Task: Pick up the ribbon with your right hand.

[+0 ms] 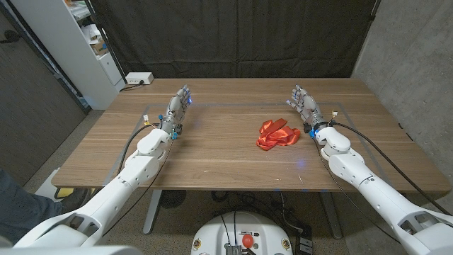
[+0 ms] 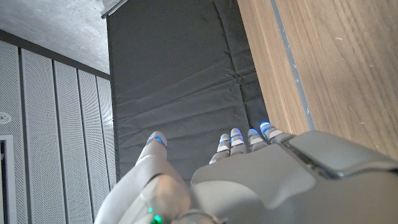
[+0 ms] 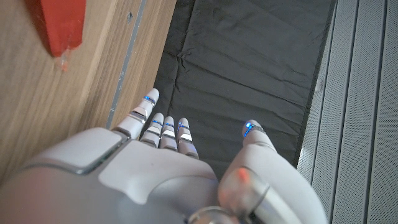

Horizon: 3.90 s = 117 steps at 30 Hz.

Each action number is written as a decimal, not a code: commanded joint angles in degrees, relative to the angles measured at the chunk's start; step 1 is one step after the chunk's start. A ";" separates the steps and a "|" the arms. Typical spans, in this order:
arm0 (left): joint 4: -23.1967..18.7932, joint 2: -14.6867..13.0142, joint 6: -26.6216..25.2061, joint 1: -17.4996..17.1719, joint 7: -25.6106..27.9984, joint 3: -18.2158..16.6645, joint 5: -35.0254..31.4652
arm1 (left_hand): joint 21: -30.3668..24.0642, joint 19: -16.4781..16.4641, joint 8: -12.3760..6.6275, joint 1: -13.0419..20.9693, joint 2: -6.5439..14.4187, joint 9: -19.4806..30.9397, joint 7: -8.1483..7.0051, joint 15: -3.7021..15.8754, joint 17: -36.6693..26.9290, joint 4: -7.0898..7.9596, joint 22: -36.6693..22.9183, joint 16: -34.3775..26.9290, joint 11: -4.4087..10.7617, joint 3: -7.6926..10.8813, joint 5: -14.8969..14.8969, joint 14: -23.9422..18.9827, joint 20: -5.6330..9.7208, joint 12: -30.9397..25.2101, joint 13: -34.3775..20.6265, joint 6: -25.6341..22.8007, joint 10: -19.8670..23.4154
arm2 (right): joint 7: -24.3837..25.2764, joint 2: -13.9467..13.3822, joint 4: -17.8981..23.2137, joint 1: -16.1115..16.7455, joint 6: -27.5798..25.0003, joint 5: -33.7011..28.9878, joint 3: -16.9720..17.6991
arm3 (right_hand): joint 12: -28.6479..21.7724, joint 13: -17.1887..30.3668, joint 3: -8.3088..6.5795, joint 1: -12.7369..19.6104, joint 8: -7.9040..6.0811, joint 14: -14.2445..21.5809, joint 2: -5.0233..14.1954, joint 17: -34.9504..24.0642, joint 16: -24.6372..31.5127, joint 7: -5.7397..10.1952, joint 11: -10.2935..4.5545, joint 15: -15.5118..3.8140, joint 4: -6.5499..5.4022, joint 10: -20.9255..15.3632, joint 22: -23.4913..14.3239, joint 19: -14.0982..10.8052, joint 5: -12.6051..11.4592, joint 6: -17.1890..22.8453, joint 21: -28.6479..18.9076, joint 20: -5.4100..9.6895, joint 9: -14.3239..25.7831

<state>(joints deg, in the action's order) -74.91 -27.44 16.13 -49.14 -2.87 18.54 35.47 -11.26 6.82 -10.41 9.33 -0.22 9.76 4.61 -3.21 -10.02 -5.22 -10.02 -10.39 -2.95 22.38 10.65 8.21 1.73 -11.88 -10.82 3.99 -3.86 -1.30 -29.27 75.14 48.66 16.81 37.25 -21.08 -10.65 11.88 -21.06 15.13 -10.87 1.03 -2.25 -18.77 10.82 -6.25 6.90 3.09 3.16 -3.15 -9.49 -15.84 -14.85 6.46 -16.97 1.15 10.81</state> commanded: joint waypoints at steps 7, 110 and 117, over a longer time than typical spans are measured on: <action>-1.00 7.01 -4.21 -2.04 -5.64 -9.13 -8.22 | -0.11 0.69 -0.27 0.62 0.22 0.31 0.36 -0.06 -0.28 -0.21 -0.09 -0.34 0.04 0.42 0.19 0.47 -0.39 -0.29 -0.07 -0.04 -0.48 | 1.10 0.01 1.21 0.93 0.61 -0.67 0.16 | -0.43 0.06 -0.54 0.82 -0.43 0.38 0.28 0.10 0.37 -0.27 0.12 0.17 0.19 -0.30 -0.25 -0.74 -0.38 0.39 -0.18 -0.03 0.27; -9.49 10.94 -11.02 -5.04 -7.97 -14.43 -16.84 | 0.25 1.78 -0.45 0.82 1.46 0.35 0.03 -0.31 -0.34 -1.21 -0.16 -0.42 0.22 0.62 -0.18 -0.25 -2.16 -0.30 -0.09 -1.44 0.37 | 1.44 -11.13 12.36 5.86 9.75 -22.25 -0.17 | -2.47 -0.78 -1.59 6.45 -2.33 8.97 1.72 5.36 1.59 6.52 -4.30 -4.98 4.90 -12.56 -0.20 -8.30 -0.30 9.91 3.20 1.89 0.43; -9.94 10.69 -11.29 -4.96 -7.94 -14.47 -16.95 | 0.25 1.87 -0.44 0.83 1.54 0.35 -0.03 -0.32 -0.34 -1.27 -0.17 -0.40 0.18 0.64 -0.20 -0.23 -2.23 -0.28 -0.09 -1.49 0.39 | 2.56 -12.49 14.32 6.29 8.05 -25.40 0.04 | -2.31 -0.77 -1.80 7.20 -2.23 8.87 1.62 5.60 1.42 6.68 -4.48 -5.04 5.34 -12.55 -0.20 -8.22 -0.36 9.93 3.48 1.89 0.44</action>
<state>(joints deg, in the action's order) -84.21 -16.53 5.22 -54.09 -10.96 4.07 18.70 -11.01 8.44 -10.63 10.12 0.96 10.00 4.71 -3.31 -10.26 -6.09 -9.99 -10.62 -2.97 22.90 10.64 8.30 -0.33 -11.86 -10.79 2.86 -3.41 -0.44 -39.49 86.52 54.24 26.92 16.55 -21.45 -13.07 10.94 -22.71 21.53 -13.14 9.95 -0.51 -13.08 12.40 0.10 2.85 -1.74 7.99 -15.54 -9.46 -23.80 -14.81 16.29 -13.61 2.36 11.06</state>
